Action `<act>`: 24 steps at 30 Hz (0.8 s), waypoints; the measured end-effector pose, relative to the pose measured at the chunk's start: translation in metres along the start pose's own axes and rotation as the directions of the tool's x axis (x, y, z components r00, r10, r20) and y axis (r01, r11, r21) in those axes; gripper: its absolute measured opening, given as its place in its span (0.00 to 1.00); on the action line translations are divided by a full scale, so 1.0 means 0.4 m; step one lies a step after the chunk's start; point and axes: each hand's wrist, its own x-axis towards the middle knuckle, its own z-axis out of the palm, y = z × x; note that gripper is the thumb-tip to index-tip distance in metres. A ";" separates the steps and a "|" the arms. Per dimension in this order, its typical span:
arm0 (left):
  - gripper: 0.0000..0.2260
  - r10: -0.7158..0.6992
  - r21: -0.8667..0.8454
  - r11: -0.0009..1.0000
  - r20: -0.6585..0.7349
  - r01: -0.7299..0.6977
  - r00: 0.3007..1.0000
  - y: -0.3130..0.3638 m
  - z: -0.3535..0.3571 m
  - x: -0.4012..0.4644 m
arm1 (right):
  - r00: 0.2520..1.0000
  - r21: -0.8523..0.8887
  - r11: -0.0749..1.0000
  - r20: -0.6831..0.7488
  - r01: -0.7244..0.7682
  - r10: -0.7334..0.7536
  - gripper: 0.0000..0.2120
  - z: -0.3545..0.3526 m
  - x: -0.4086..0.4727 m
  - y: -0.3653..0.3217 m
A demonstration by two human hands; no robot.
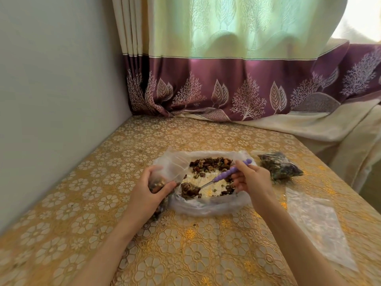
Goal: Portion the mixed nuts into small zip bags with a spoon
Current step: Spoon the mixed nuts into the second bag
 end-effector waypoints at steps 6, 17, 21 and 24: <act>0.24 -0.002 0.002 1.000 -0.001 0.002 1.000 -0.005 0.001 0.003 | 0.996 0.043 0.998 -0.078 0.049 -0.046 0.14 -0.028 0.010 -0.015; 0.29 -0.008 -0.010 1.000 0.012 0.008 1.000 -0.017 0.003 0.008 | 0.977 0.167 0.969 -0.139 0.184 -0.161 0.16 -0.010 0.038 -0.132; 0.28 -0.006 -0.014 1.000 0.015 0.006 1.000 -0.015 0.003 0.007 | 0.979 0.194 0.960 -0.068 0.200 -0.190 0.16 0.025 0.026 -0.156; 0.26 -0.006 -0.024 1.000 0.011 0.006 1.000 -0.014 0.002 0.007 | 0.962 0.140 0.954 0.037 0.264 -0.271 0.16 0.060 0.005 -0.160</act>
